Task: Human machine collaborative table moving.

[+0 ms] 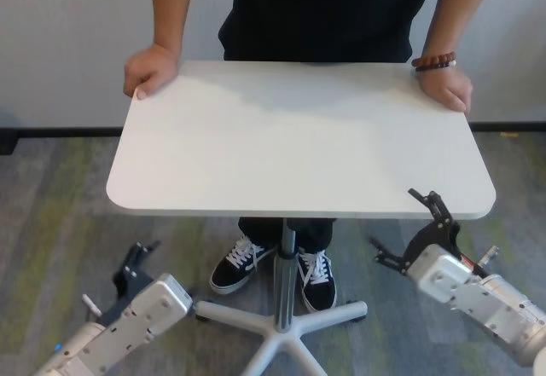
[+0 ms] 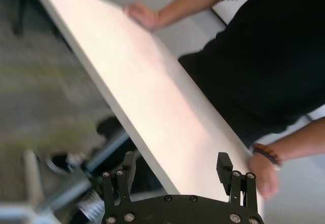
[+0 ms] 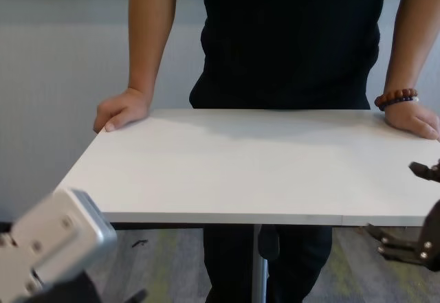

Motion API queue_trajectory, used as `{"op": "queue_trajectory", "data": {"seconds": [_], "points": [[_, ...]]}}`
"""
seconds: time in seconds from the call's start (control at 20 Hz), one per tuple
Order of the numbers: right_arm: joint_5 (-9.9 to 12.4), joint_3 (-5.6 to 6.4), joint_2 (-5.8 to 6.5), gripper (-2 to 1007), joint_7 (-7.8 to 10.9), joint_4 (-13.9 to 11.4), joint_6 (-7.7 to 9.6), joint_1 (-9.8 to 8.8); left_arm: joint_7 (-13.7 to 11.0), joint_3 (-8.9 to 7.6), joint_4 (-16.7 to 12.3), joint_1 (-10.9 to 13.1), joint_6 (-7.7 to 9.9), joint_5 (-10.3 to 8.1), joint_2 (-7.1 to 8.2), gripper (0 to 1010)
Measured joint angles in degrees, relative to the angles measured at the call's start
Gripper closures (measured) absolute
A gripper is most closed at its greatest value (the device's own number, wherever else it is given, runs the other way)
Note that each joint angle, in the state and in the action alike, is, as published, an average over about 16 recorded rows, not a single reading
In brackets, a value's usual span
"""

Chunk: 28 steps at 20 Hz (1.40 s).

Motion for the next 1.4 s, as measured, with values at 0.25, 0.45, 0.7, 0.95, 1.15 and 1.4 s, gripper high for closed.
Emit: {"op": "queue_trajectory", "data": {"seconds": [0.25,0.45,0.7,0.95,1.15,1.4], "points": [[6.55,1.37,-1.13,7,2.59,-0.88,-2.71,-0.14,-4.13,-1.79,-0.89,0.08,-1.14,-8.40,-0.62,8],[9.71,1.78,-1.72,6,4.09,-1.86,-3.79,0.22,-5.78,-2.74,-2.34,0.12,-1.58,-12.84,-0.58,8],[10.26,1.58,-1.88,6,4.54,-3.71,-3.42,0.80,-5.74,-3.41,-4.63,0.33,-1.89,-14.83,0.11,8],[8.23,1.12,-1.70,6,3.80,-5.36,-1.90,1.00,-4.86,-3.35,-5.90,0.55,-2.34,-14.02,1.00,8],[6.74,0.82,-1.58,6,3.20,-6.08,-0.81,0.97,-4.37,-3.15,-6.24,0.72,-2.67,-13.21,1.47,8],[5.26,0.62,-1.42,7,2.54,-6.55,0.17,0.76,-4.07,-2.90,-6.00,0.76,-2.94,-12.42,1.76,8]]}}
